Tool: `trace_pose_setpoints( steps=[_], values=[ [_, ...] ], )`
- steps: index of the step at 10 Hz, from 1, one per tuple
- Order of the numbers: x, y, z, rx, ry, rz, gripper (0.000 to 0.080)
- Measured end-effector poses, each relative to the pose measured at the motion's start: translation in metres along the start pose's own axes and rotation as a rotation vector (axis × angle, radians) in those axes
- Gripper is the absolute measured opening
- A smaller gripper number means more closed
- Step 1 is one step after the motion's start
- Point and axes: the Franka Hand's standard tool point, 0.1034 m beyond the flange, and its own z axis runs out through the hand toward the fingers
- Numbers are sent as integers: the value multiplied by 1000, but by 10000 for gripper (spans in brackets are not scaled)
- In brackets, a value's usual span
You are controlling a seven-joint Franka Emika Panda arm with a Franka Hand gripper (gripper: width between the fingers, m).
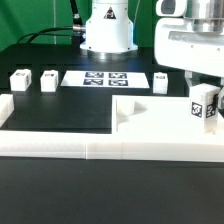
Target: Assemble square table
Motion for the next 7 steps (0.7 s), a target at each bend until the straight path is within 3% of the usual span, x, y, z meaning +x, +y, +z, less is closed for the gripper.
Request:
trace_pose_setpoints(
  steps=[2, 5, 6, 7],
  values=[
    [-1, -2, 1, 14, -38, 299, 291],
    [-1, 0, 1, 14, -38, 381, 291],
    [-1, 0, 1, 14, -38, 371, 474],
    [-1, 0, 2, 14, -38, 346, 587]
  ],
)
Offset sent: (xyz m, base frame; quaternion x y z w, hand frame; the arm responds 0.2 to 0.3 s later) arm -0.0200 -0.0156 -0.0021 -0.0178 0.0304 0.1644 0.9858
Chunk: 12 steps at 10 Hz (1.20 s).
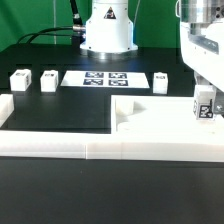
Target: Assemble square table
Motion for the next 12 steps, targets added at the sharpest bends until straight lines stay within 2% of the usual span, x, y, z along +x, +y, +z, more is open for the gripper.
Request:
trace_pose_setpoints(
  steps=[1, 2, 4, 9, 12],
  values=[
    [1, 0, 0, 0, 1, -47, 587],
    [2, 0, -3, 2, 0, -239, 637],
    [1, -4, -10, 15, -3, -538, 646],
    [4, -4, -10, 11, 4, -814, 649],
    [2, -5, -9, -7, 21, -1297, 649]
  ],
)
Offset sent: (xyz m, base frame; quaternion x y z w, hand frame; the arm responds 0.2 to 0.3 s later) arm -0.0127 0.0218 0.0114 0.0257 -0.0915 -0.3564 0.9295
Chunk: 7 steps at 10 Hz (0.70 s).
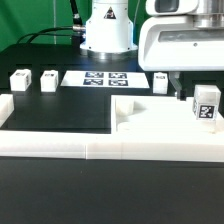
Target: Assemble square table
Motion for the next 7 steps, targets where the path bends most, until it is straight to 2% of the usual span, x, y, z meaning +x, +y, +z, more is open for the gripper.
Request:
trace_pose_setpoints(
  steps=[1, 2, 3, 4, 5, 6, 7],
  values=[
    [-5, 2, 10, -15, -16, -159, 649],
    [-9, 1, 17, -27, -26, -184, 649],
    [-8, 2, 17, -28, -23, -179, 649],
    [-8, 3, 17, -28, -24, -178, 562],
    [-8, 3, 17, -29, -23, -134, 427],
    [-8, 3, 17, -30, -23, -67, 427],
    [-8, 5, 18, -33, -22, 38, 280]
  ],
)
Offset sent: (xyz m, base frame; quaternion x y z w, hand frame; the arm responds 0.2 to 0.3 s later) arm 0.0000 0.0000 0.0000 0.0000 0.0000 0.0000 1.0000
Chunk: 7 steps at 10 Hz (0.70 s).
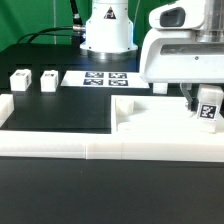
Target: Assemble square table
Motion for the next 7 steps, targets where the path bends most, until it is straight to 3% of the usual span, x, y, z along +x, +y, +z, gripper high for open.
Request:
trace_pose_setpoints(
  steps=[2, 5, 7],
  values=[
    [0, -1, 0, -1, -1, 176, 270],
    [4, -3, 2, -48, -12, 679, 270],
    [7, -1, 2, -18, -42, 1076, 270]
  ],
)
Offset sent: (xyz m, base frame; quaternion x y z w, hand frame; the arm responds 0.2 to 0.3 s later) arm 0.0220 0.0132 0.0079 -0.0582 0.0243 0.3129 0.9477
